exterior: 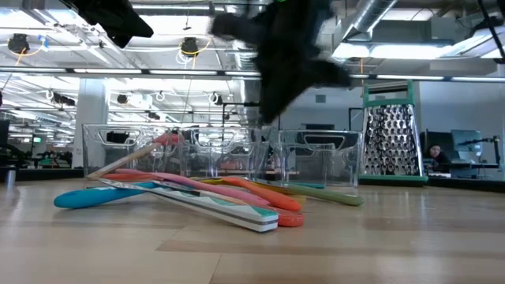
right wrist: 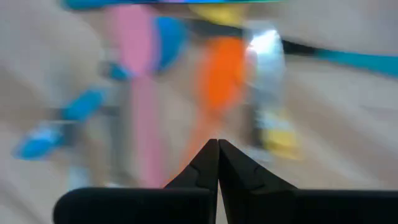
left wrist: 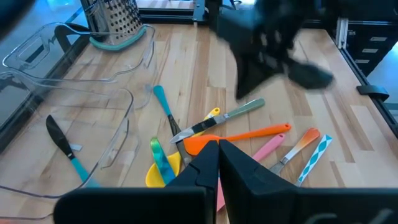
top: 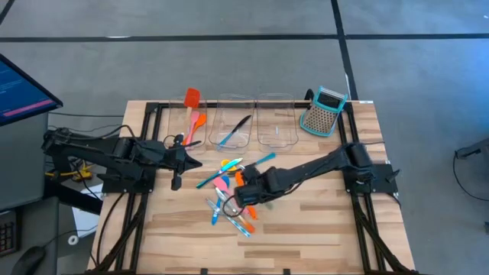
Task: Pick & Place Kitchen Items
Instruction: Put the orange spatula into the left transparent bin
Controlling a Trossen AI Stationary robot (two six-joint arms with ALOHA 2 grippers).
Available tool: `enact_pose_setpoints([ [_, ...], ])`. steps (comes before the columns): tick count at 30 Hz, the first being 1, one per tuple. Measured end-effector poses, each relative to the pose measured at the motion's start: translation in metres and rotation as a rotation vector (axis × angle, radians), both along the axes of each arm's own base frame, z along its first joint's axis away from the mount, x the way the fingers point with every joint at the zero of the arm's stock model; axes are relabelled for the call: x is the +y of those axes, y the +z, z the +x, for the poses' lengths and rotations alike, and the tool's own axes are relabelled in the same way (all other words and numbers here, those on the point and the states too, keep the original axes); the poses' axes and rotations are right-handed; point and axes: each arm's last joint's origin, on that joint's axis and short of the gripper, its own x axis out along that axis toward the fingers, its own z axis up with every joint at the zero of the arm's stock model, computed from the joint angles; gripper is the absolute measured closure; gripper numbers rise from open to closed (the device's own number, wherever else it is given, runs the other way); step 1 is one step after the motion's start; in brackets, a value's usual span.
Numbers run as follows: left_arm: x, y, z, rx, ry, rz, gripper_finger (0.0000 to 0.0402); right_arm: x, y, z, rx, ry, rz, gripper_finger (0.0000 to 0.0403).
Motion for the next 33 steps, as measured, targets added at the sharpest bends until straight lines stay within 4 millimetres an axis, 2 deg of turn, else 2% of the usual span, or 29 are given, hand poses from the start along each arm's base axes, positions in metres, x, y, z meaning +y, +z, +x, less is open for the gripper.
enact_pose_setpoints([
  [5,0.000,0.000,0.000,0.009,0.000,0.002,0.0400,0.001,-0.027,0.021,-0.022,0.085,0.092,0.0402],
  [11,0.000,-0.002,0.001,0.028,0.001,0.005,0.0400,-0.002,-0.031,0.018,0.024,0.070,0.089,0.0383],
  [16,0.000,-0.005,0.002,0.046,0.001,0.008,0.0400,-0.005,-0.033,0.018,0.031,0.064,0.091,0.0338],
  [22,0.000,-0.005,0.002,0.048,0.001,0.009,0.0400,-0.004,-0.051,0.023,0.057,0.061,0.092,0.0294],
  [26,0.000,-0.005,0.002,0.048,0.001,0.009,0.0400,-0.003,-0.067,0.024,0.100,0.061,0.093,0.0282],
  [33,0.000,-0.005,0.002,0.048,0.001,0.009,0.0400,-0.003,-0.072,0.024,0.116,0.061,0.090,0.0286],
])
